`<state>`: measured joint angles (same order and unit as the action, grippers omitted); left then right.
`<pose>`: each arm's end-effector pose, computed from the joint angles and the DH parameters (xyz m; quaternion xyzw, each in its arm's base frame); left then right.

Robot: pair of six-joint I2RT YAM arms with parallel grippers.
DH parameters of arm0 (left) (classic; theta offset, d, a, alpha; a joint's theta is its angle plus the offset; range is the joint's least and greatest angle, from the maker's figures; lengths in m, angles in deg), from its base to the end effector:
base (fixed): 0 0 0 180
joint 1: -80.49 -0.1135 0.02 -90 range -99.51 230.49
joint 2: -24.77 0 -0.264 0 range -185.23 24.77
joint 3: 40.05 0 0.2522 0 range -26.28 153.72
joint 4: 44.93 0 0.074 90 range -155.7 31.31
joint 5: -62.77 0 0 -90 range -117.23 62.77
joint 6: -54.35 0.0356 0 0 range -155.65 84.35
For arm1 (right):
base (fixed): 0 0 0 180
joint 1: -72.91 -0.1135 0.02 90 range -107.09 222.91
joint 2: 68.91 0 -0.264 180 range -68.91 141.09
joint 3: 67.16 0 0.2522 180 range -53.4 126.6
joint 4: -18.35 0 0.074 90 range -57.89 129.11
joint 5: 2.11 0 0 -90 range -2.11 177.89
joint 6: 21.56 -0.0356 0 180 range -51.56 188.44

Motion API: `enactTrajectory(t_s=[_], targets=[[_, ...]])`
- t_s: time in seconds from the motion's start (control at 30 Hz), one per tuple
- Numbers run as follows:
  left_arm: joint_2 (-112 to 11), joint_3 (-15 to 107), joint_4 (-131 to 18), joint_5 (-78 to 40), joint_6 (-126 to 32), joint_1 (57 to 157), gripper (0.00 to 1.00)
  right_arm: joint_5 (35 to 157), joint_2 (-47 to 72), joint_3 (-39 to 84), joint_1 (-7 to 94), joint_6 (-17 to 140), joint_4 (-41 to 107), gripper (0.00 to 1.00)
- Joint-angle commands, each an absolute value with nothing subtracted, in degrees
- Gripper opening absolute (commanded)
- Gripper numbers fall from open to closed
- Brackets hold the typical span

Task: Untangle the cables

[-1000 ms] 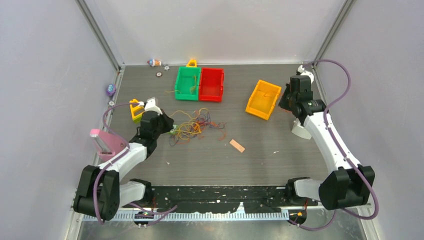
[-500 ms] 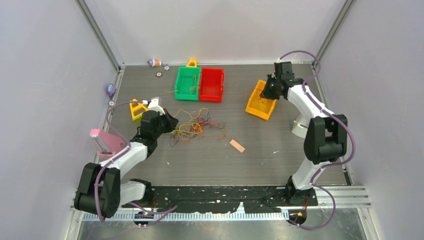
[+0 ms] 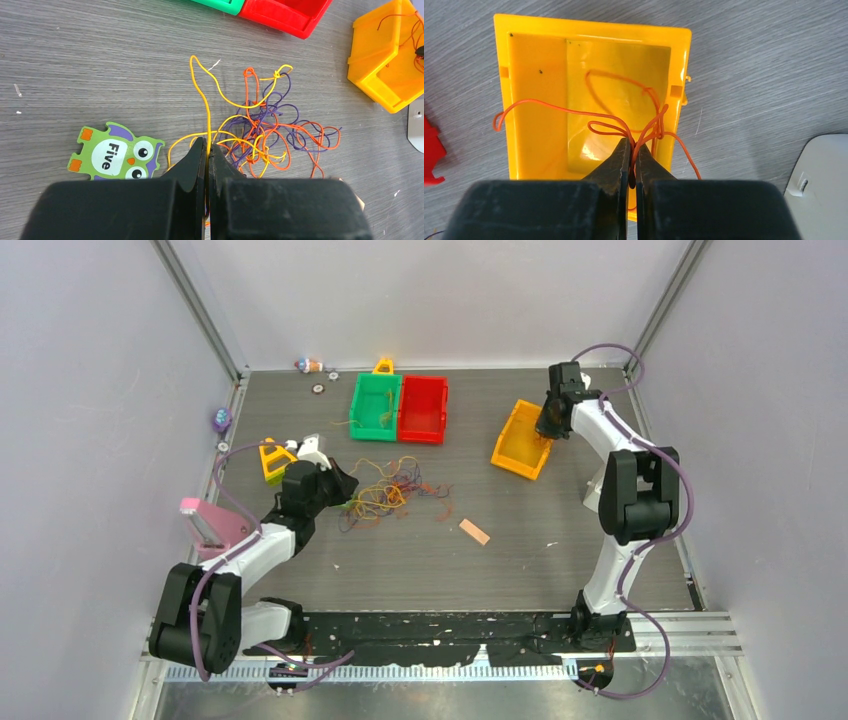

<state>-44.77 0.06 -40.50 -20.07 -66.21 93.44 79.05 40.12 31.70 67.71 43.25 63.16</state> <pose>0.2392 -0.0596 0.1907 -0.0957 0.8370 -0.2477 0.4785 0.4158 0.0323 0.2291 0.1879 0.9324 0.0077 0.3088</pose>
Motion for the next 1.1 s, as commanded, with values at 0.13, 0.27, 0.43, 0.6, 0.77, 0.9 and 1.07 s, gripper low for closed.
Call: enactTrajectory(t_s=[0.13,0.27,0.43,0.6,0.77,0.9,1.07], targets=[[-45.25,1.22,-37.31,-19.39,-65.03,93.15,0.0,86.44,35.68,32.79,68.08,44.25,58.2,0.06],[-45.17,1.15,-37.34,-19.49,-64.75,93.18,0.0,92.81,34.68,34.29,68.07,45.43,58.41,0.06],[-45.42,1.28,-37.25,-19.19,-64.66,93.17,0.0,92.91,32.69,34.89,68.63,46.87,59.88,0.06],[-45.27,1.24,-37.25,-19.23,-64.58,93.15,0.0,93.46,30.23,33.98,69.68,47.87,60.52,0.06],[-45.18,1.23,-37.33,-19.38,-64.57,93.14,0.0,94.67,28.94,34.47,70.63,49.69,62.35,0.06],[-44.92,1.22,-37.56,-19.4,-64.46,93.14,0.0,94.9,29.03,35.17,71.28,52.28,65.02,0.06],[-44.93,1.3,-37.51,-19.21,-64.5,93.21,0.0,94.6,30.52,37.09,71.98,54.18,68.29,0.06]])
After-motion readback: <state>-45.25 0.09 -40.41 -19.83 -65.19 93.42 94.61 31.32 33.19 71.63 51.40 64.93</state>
